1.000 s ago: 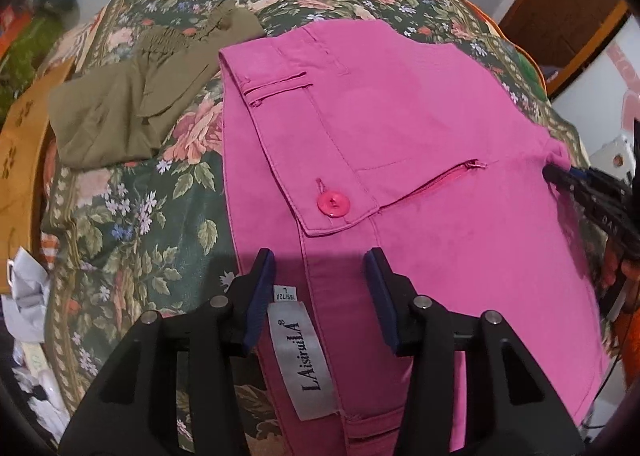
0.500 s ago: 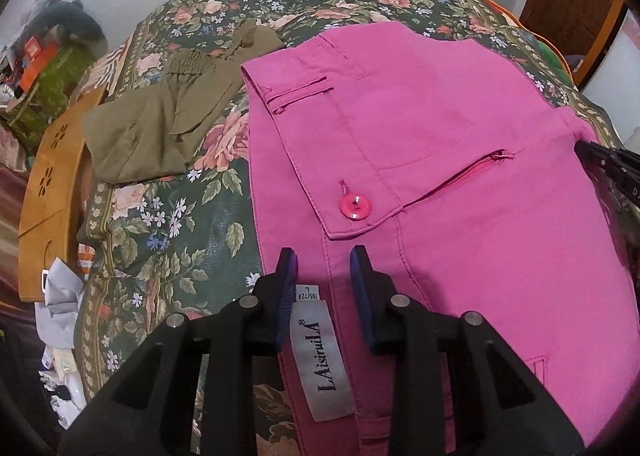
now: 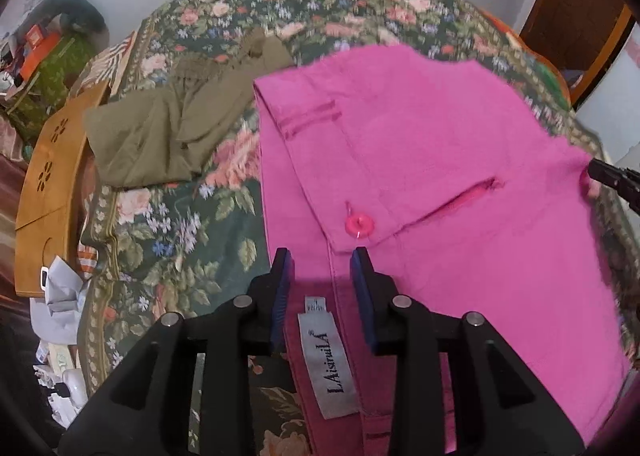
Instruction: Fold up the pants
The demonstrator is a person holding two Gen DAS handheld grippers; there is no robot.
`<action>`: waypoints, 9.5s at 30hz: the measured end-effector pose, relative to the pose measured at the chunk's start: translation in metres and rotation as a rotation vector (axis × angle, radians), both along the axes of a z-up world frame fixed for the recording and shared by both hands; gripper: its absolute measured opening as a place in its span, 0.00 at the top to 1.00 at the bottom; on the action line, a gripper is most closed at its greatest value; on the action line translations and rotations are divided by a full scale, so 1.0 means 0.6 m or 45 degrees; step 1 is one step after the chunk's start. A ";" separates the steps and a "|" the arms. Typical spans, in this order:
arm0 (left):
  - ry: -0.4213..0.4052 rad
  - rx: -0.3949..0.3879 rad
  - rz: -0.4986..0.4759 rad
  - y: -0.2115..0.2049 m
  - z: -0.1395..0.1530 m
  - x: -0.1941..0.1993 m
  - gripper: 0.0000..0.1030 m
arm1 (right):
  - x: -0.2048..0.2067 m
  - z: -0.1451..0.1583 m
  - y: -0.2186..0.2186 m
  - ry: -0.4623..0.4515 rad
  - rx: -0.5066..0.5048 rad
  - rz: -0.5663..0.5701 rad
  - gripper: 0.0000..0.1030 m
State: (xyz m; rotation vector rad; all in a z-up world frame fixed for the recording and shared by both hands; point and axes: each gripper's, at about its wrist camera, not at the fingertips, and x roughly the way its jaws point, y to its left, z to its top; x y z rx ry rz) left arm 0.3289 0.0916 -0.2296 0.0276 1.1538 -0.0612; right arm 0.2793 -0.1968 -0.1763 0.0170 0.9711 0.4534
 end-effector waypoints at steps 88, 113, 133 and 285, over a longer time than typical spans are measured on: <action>-0.222 -0.039 0.168 0.090 0.058 0.189 0.15 | 0.192 0.023 0.031 -0.070 -0.025 -0.064 0.32; -0.068 -0.215 0.122 0.094 -0.069 0.253 0.78 | 0.318 -0.119 0.118 0.087 -0.283 0.060 0.92; -0.373 -0.119 0.093 0.085 0.155 0.193 0.92 | 0.274 0.120 0.077 -0.193 -0.024 -0.017 0.97; -0.353 0.013 -0.132 -0.074 0.113 -0.239 0.32 | -0.177 0.035 0.193 0.043 0.202 0.310 0.48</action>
